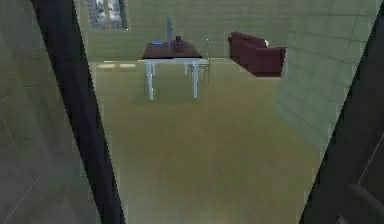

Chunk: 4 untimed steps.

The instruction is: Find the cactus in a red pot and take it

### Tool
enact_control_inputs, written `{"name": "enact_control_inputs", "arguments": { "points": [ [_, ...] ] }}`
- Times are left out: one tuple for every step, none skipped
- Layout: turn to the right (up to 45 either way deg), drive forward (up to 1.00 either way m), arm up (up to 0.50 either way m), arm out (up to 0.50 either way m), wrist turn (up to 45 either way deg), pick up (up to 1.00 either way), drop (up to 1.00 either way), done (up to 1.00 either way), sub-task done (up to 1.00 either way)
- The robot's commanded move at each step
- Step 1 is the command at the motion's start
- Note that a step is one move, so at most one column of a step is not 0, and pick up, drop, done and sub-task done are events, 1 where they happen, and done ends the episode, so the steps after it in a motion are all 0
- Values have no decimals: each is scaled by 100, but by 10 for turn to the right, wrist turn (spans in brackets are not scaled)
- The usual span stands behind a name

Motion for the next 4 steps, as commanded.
{"name": "enact_control_inputs", "arguments": {
  "points": [
    [0,100,0,0,0,0,0,0,0],
    [0,100,0,0,0,0,0,0,0],
    [0,100,0,0,0,0,0,0,0],
    [-450,0,0,0,0,0,0,0,0]
  ]
}}
